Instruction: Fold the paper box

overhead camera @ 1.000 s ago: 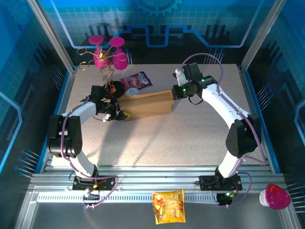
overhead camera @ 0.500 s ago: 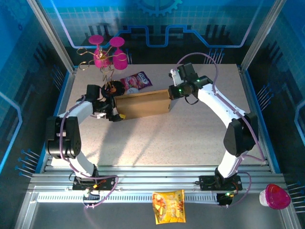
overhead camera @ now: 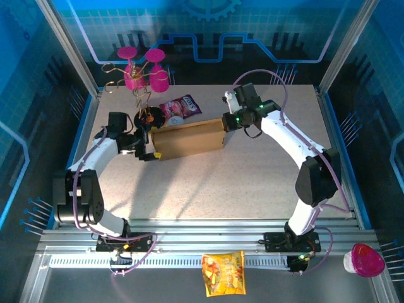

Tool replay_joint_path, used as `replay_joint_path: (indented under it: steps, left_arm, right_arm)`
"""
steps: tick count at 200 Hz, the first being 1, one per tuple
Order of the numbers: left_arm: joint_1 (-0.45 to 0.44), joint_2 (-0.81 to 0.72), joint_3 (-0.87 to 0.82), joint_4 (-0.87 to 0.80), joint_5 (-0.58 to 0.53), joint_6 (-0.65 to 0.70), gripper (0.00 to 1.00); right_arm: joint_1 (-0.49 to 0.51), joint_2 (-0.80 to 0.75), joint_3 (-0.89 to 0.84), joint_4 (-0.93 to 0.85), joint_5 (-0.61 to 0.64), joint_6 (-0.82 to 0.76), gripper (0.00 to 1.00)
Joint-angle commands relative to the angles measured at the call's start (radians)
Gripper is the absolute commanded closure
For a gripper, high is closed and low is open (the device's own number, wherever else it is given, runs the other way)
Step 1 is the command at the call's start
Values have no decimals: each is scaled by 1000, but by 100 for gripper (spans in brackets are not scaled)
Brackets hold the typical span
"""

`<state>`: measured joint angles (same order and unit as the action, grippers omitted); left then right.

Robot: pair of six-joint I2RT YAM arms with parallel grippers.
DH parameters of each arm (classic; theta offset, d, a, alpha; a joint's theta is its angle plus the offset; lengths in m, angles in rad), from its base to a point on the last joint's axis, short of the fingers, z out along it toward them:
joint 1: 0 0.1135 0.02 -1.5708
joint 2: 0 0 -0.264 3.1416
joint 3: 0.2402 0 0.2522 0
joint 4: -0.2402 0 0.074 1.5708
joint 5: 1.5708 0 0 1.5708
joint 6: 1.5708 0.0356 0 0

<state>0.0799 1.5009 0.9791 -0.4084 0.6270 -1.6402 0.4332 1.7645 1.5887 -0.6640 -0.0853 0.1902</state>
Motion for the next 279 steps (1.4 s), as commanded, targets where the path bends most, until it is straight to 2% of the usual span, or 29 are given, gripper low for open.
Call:
replay_joint_path:
  steps: [1,82,139,155,182,228,279]
  left_arm:
    - [11,-61,34,-115,-55,92,15]
    - [9,-252,6,-274,-204,206,19]
    - [8,-278,141,-430,-330,424,24]
    - [8,-277,171,-427,-327,447,28]
    - [-6,-247,229,-398,-282,426,39]
    - [-71,-146,310,-439,-238,421,56]
    - [-75,-117,321,-514,-279,455,56]
  right_arm:
    - [16,29,17,-51,5,-19,100]
    - [13,50,45,-73,-4,-21,100]
    - [10,63,58,-79,-14,-28,100]
    - [10,63,56,-78,-19,-32,100]
    - [9,61,48,-75,-19,-35,100]
    - [6,64,44,-75,-19,-34,100]
    - [5,70,48,-72,-27,-30,100]
